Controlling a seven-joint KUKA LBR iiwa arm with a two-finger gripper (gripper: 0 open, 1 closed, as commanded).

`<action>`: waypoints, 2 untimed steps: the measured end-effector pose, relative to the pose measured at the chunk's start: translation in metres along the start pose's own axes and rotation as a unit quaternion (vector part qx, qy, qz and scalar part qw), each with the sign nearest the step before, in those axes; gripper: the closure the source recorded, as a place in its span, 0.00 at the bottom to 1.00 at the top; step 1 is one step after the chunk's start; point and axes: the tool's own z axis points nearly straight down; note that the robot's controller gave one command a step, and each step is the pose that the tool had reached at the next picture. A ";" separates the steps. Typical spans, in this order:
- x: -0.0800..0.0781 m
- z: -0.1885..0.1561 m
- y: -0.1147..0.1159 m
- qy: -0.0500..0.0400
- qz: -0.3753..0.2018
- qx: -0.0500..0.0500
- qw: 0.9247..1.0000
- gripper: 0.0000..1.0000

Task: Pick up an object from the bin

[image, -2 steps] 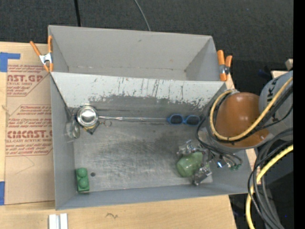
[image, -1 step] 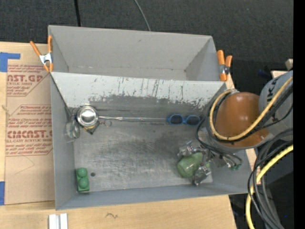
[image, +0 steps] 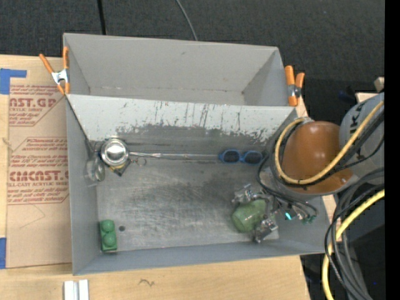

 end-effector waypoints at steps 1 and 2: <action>0.000 -0.001 0.000 0.000 0.000 0.000 1.000 1.00; -0.012 -0.157 0.004 0.007 -0.133 -0.003 0.991 1.00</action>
Offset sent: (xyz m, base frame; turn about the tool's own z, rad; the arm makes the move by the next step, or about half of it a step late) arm 0.0000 0.0000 0.0000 0.0000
